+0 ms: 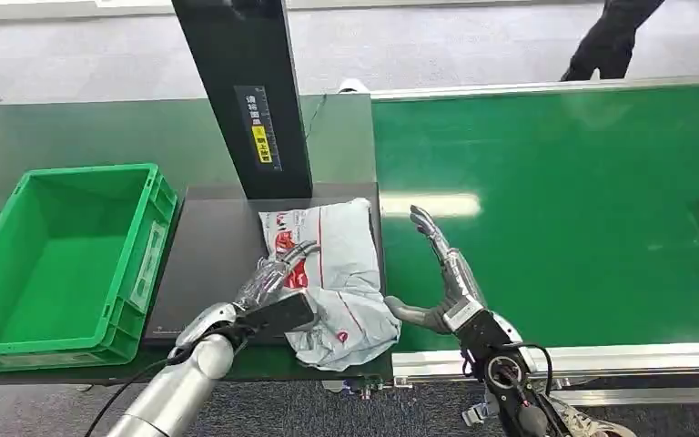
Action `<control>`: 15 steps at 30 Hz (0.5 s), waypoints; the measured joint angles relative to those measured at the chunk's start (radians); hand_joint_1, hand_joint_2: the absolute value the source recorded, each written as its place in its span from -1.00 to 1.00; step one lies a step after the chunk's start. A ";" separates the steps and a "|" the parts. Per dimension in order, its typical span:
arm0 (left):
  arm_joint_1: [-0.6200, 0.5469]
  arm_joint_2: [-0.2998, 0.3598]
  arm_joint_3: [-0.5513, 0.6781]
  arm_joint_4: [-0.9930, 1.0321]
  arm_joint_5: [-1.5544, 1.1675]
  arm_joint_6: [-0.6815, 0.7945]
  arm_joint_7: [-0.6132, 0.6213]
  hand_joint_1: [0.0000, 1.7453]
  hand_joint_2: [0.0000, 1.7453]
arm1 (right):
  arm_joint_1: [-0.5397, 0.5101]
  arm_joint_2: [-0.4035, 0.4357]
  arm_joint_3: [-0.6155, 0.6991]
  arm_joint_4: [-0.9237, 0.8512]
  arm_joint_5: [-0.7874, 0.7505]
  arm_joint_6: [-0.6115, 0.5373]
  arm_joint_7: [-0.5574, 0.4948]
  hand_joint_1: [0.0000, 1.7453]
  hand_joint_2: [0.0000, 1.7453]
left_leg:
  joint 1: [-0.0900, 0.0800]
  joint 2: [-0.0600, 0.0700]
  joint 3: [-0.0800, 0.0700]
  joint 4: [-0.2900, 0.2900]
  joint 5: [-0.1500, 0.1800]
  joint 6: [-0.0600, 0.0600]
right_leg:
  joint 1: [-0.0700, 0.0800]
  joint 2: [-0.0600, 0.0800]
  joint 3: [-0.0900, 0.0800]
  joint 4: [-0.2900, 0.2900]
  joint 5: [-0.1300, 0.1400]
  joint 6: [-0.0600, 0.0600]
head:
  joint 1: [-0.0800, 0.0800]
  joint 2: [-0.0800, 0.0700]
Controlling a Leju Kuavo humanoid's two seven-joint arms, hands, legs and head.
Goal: Moved the parcel from conveyor to table for the left to box.
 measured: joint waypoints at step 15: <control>-0.043 -0.002 -0.030 0.070 -0.071 0.000 0.019 0.90 1.00 | 0.000 0.019 -0.002 0.022 0.016 -0.001 0.005 -1.00 1.00 | 0.000 0.000 0.001 0.000 0.000 0.000 | 0.000 0.000 0.001 0.000 0.000 0.000 | 0.000 0.000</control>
